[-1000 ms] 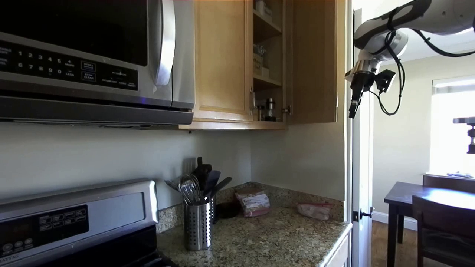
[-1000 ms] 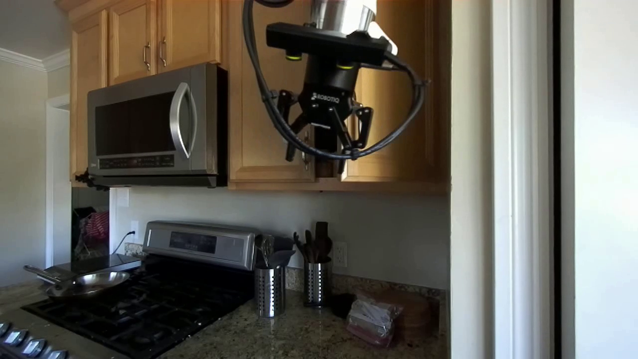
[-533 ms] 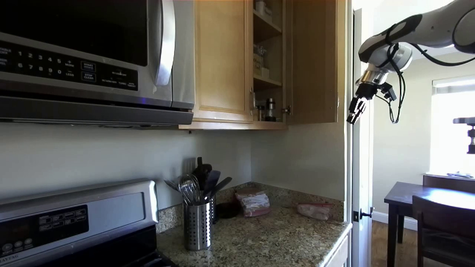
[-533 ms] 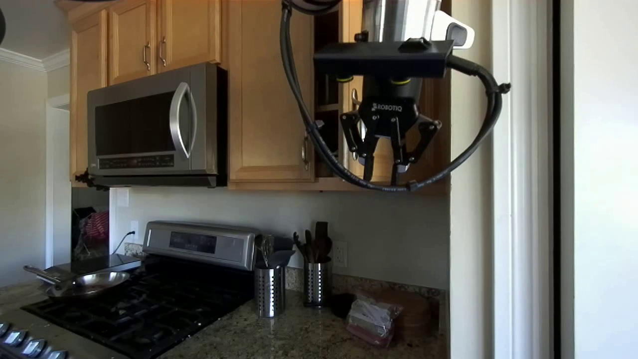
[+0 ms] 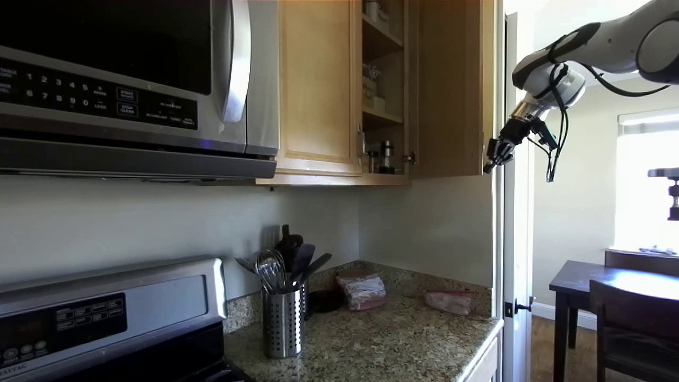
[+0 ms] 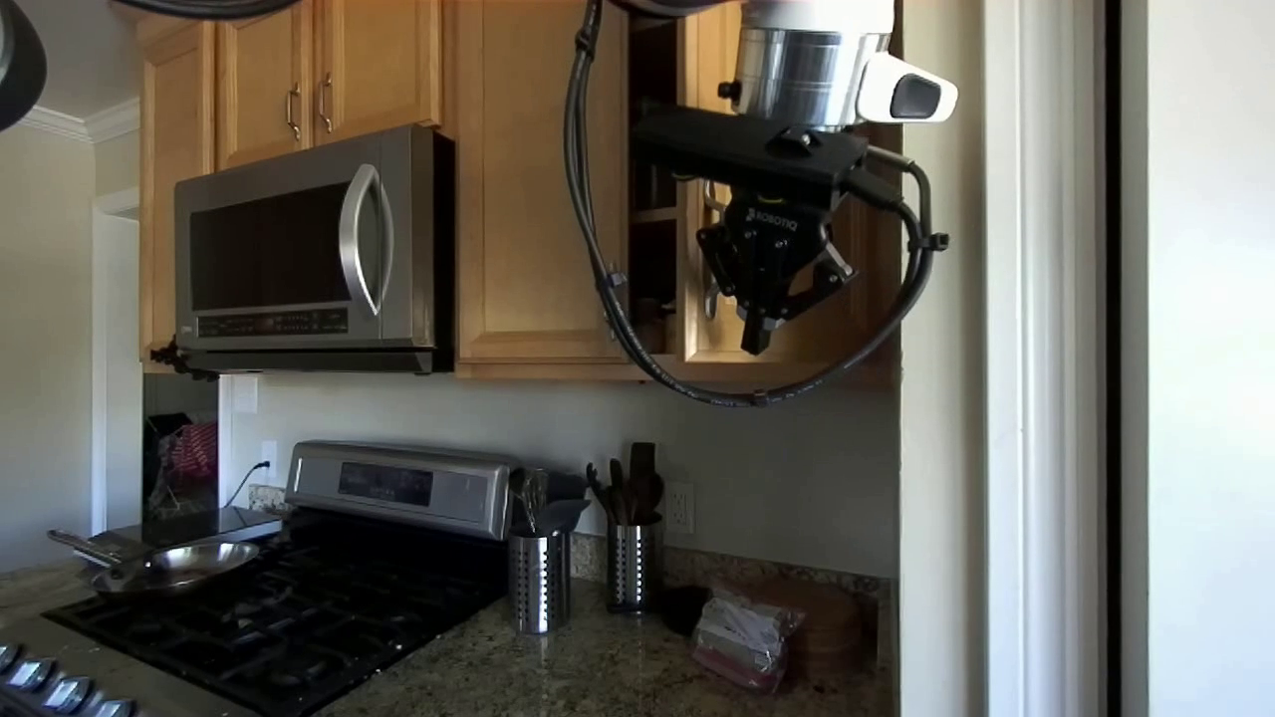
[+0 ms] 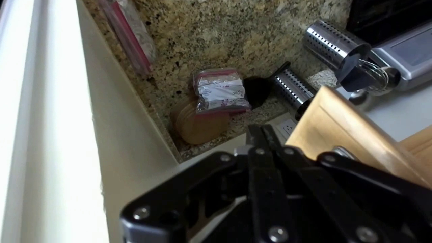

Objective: Open the cupboard, put the object inside then close it

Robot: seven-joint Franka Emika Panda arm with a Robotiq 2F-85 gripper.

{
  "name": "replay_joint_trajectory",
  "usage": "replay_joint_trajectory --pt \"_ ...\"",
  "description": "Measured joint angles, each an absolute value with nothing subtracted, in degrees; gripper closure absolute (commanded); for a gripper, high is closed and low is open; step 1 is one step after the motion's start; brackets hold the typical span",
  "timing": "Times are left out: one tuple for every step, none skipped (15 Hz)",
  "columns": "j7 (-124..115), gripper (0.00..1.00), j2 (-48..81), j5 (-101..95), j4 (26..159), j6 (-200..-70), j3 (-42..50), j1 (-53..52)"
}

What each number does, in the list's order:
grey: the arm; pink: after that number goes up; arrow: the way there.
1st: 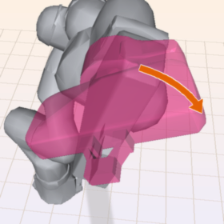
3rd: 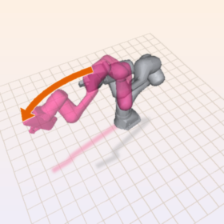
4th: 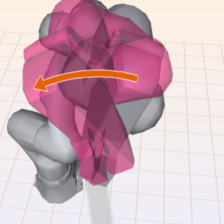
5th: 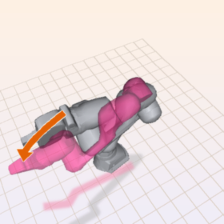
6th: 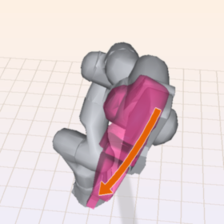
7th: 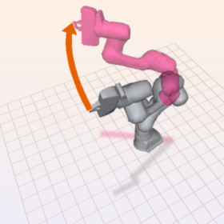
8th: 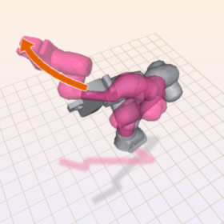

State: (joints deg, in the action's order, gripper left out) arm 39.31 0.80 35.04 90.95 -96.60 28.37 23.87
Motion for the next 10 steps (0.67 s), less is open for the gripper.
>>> replay_joint_trajectory --pt "39.01 0.92 0.8 36.11 90.73 -96.6 28.23 23.87" --pt "38.77 0.91 0.8 37.08 90.47 -96.6 28.07 23.87" --pt "38.63 0.92 0.8 38.0 90.24 -96.6 27.97 23.87" --pt "38.63 0.92 0.8 39.07 89.99 -96.6 27.83 23.87" --pt "38.63 0.92 0.8 39.92 89.76 -96.61 27.63 23.87" --pt "38.63 0.92 0.8 40.71 89.57 -96.6 27.41 23.87" --pt "38.63 0.92 0.8 41.5 89.38 -96.6 27.13 23.86" --pt "38.63 0.92 0.8 42.35 89.2 -96.6 26.81 23.84" --pt "38.66 0.92 0.8 43.26 89.07 -96.6 26.46 23.82" --pt "38.68 0.92 0.8 44.15 88.98 -96.6 26.1 23.78"
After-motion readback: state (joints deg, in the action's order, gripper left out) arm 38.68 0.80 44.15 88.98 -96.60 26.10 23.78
